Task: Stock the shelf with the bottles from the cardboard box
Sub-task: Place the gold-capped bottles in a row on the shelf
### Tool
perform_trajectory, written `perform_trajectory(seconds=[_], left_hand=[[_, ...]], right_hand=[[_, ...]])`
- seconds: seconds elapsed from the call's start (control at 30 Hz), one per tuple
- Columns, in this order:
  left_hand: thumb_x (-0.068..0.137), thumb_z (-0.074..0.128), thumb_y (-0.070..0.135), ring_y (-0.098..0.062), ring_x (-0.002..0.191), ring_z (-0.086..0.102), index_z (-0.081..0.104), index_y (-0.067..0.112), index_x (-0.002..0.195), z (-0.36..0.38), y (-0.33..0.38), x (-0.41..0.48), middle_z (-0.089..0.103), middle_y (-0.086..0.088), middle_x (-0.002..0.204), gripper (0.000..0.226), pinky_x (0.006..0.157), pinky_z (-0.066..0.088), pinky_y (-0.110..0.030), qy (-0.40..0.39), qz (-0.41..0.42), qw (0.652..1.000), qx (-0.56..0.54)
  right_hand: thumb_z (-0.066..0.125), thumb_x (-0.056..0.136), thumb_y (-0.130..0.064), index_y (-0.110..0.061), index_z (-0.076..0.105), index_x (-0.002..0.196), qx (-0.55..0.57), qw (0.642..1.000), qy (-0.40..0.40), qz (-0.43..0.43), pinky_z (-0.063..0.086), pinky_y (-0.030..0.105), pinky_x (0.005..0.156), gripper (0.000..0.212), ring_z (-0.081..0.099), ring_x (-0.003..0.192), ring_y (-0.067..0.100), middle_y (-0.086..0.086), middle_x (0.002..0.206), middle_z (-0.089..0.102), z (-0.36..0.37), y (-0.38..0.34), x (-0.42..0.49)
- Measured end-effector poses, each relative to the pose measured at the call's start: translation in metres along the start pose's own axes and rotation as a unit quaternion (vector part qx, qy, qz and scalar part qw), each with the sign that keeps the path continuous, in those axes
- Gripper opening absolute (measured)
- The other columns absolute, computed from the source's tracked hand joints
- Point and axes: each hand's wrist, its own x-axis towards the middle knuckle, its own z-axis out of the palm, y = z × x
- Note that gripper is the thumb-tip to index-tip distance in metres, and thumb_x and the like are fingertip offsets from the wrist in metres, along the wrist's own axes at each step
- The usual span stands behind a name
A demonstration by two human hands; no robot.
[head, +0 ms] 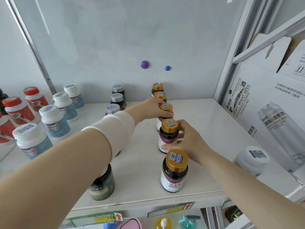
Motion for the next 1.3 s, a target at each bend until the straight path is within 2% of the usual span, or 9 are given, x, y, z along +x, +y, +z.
perform_trajectory(seconds=[0.4,0.5,0.6,0.67,0.73,0.83,0.97,1.07,1.3], left_hand=[[0.083,0.068,0.032,-0.020,0.109,0.052,0.042,0.014,0.134,0.000,0.006,-0.008,0.052,-0.005,0.125,0.060,0.093,0.043,-0.029,0.007,0.003,0.999,0.034],[0.086,0.064,0.033,-0.021,0.109,0.051,0.045,0.016,0.126,-0.009,0.014,-0.019,0.050,-0.002,0.121,0.047,0.089,0.040,-0.028,0.008,0.010,0.998,0.058],[0.089,0.061,0.028,-0.020,0.107,0.050,0.050,0.016,0.118,-0.027,0.031,-0.041,0.052,-0.002,0.117,0.033,0.078,0.038,-0.020,0.066,0.025,0.995,0.072],[0.090,0.060,0.029,-0.022,0.117,0.050,0.050,0.013,0.126,-0.038,0.042,-0.062,0.053,-0.004,0.127,0.041,0.085,0.038,-0.024,0.120,0.029,0.986,0.113],[0.090,0.058,0.034,-0.023,0.119,0.050,0.047,0.015,0.131,-0.043,0.048,-0.088,0.052,-0.005,0.131,0.046,0.093,0.040,-0.030,0.153,0.022,0.967,0.200],[0.092,0.053,0.031,-0.026,0.115,0.052,0.044,0.019,0.132,-0.045,0.047,-0.133,0.052,-0.006,0.127,0.043,0.084,0.038,-0.031,0.190,0.001,0.911,0.367],[0.092,0.051,0.026,-0.028,0.112,0.053,0.047,0.014,0.128,-0.048,0.035,-0.199,0.053,-0.009,0.124,0.038,0.085,0.039,-0.033,0.209,-0.019,0.838,0.503],[0.094,0.050,0.029,-0.028,0.116,0.051,0.043,0.013,0.131,-0.062,0.015,-0.255,0.051,-0.009,0.126,0.041,0.092,0.040,-0.035,0.207,-0.054,0.795,0.568],[0.094,0.048,0.022,-0.028,0.117,0.051,0.045,0.013,0.130,-0.132,-0.068,-0.409,0.052,-0.009,0.126,0.037,0.095,0.039,-0.036,0.219,-0.180,0.730,0.622]], right_hand=[[0.085,0.064,-0.020,-0.019,0.043,0.127,-0.007,0.999,0.000,0.036,0.050,0.028,0.086,0.075,0.054,0.105,0.016,-0.003,0.119,0.054,-0.006,-0.005,-0.004],[0.084,0.066,-0.022,-0.019,0.041,0.133,-0.016,0.999,-0.002,0.040,0.046,0.029,0.089,0.080,0.053,0.110,0.015,-0.003,0.125,0.053,-0.023,-0.015,-0.011],[0.081,0.069,-0.023,-0.018,0.042,0.134,-0.041,0.999,-0.010,0.034,0.042,0.028,0.089,0.076,0.051,0.118,0.017,-0.001,0.132,0.050,-0.046,-0.033,-0.017],[0.080,0.071,-0.026,-0.017,0.041,0.134,-0.083,0.996,-0.012,0.021,0.043,0.031,0.094,0.075,0.050,0.120,0.018,0.001,0.136,0.049,-0.058,-0.048,-0.021],[0.079,0.072,-0.027,-0.014,0.039,0.137,-0.128,0.992,-0.007,-0.005,0.042,0.032,0.097,0.078,0.048,0.122,0.020,0.003,0.138,0.047,-0.063,-0.064,-0.028],[0.077,0.073,-0.028,-0.010,0.040,0.135,-0.206,0.977,0.009,-0.051,0.040,0.033,0.099,0.075,0.048,0.124,0.021,0.004,0.136,0.048,-0.051,-0.083,-0.044],[0.068,0.069,-0.036,-0.022,0.047,0.110,-0.309,0.941,0.007,-0.141,0.045,0.031,0.080,0.048,0.054,0.095,0.016,-0.004,0.106,0.053,-0.010,-0.106,-0.071],[0.067,0.083,-0.032,-0.014,0.038,0.135,-0.407,0.895,-0.012,-0.184,0.040,0.038,0.096,0.062,0.044,0.123,0.027,0.008,0.133,0.044,0.033,-0.131,-0.095],[0.060,0.088,-0.026,-0.011,0.037,0.137,-0.428,0.851,-0.045,-0.301,0.040,0.040,0.098,0.056,0.044,0.124,0.032,0.013,0.136,0.043,0.176,-0.228,-0.136]])
